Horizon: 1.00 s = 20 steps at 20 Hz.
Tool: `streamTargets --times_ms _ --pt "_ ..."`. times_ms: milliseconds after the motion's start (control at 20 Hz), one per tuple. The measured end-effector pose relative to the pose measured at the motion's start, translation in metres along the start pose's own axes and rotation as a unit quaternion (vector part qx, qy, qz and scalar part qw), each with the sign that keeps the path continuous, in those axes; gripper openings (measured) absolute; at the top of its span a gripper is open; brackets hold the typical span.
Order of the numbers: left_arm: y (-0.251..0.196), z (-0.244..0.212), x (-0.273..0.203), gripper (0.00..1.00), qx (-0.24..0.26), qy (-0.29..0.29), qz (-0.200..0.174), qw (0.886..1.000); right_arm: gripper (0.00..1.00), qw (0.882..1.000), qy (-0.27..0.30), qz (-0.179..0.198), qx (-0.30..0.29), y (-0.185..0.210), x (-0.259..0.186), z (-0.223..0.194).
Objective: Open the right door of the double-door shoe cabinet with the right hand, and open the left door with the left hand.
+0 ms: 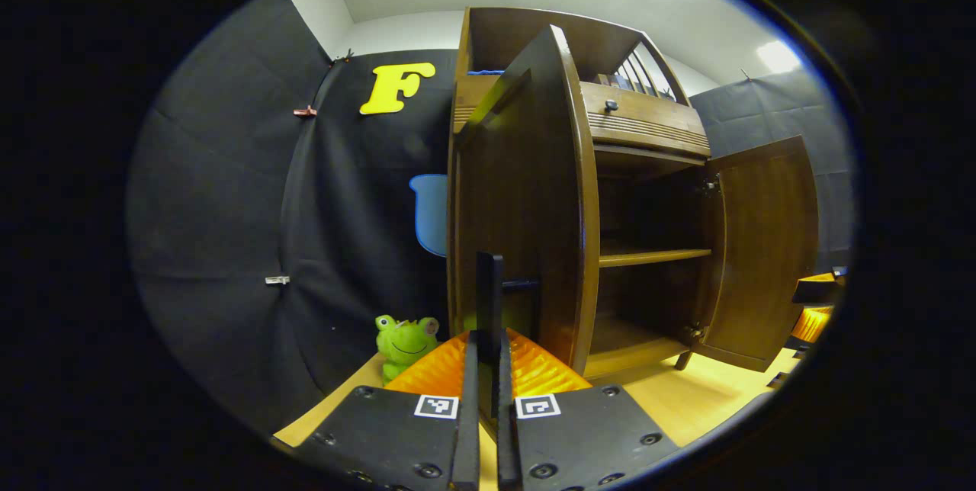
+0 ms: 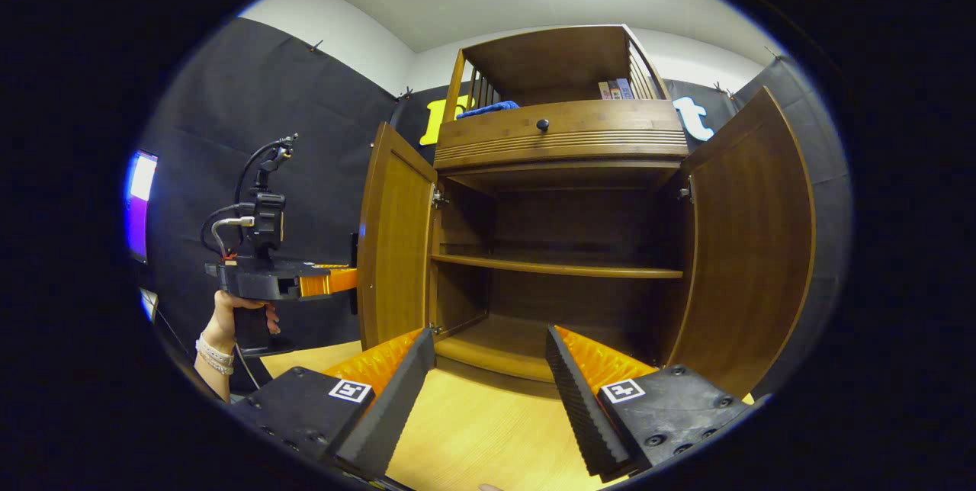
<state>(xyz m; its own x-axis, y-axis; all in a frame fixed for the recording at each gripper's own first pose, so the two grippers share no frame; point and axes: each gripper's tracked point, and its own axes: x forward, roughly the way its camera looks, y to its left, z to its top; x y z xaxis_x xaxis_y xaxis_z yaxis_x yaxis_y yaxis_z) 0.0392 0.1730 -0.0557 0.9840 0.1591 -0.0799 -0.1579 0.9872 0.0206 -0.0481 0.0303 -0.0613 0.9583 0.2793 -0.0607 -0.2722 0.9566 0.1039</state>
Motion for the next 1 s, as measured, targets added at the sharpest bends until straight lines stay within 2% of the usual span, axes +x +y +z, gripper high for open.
streamTargets --times_ms 350,700,850,900,1000 --pt "0.032 -0.005 -0.007 0.05 -0.015 0.007 0.028 0.999 0.92 1.000 0.005 0.007 -0.002 0.011 0.005 -0.001" --pt "0.037 -0.004 -0.015 0.07 -0.004 0.015 0.047 0.999 0.92 1.000 0.002 -0.007 0.005 0.004 0.010 0.001" --pt "0.029 0.002 -0.019 0.02 -0.025 0.013 0.027 0.999 0.93 1.000 0.004 -0.013 0.013 0.001 0.012 0.001" --pt "0.030 0.007 -0.022 0.08 -0.021 0.011 0.029 0.999 0.92 1.000 0.003 -0.016 0.015 -0.001 0.012 0.003" --pt "0.021 0.017 -0.040 0.05 -0.014 0.008 0.014 1.000 0.92 0.999 0.003 -0.029 0.014 -0.007 0.011 0.006"
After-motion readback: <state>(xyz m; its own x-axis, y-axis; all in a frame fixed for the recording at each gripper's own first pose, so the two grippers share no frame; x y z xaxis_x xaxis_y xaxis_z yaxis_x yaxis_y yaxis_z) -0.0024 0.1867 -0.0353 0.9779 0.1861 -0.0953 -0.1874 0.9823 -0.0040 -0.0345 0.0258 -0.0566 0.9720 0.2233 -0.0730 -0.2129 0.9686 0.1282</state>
